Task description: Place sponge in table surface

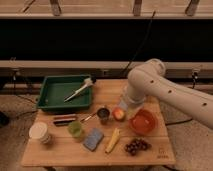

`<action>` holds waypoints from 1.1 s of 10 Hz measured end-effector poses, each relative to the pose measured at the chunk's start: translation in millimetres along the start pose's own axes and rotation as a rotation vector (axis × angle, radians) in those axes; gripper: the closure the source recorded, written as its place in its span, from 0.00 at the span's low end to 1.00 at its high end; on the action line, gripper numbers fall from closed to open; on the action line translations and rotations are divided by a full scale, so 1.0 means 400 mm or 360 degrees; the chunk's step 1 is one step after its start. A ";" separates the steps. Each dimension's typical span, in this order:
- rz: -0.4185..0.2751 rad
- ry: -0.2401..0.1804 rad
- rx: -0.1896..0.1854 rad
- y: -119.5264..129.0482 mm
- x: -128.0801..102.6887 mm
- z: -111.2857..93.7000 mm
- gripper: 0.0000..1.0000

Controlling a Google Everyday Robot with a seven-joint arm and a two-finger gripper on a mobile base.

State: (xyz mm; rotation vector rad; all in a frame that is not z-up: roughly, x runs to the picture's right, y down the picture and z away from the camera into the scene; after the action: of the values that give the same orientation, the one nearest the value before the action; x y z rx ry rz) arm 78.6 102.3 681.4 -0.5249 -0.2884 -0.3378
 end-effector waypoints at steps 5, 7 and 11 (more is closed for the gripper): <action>-0.0407 -0.0075 -0.0088 0.012 -0.204 0.138 0.35; -0.0492 -0.0091 -0.0150 0.033 -0.258 0.204 0.35; -0.0582 -0.0075 -0.0244 0.042 -0.322 0.290 0.35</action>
State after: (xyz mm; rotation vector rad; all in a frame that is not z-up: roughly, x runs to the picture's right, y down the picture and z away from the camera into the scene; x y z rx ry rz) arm -52.6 208.5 724.8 -0.6317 -0.4073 -0.7067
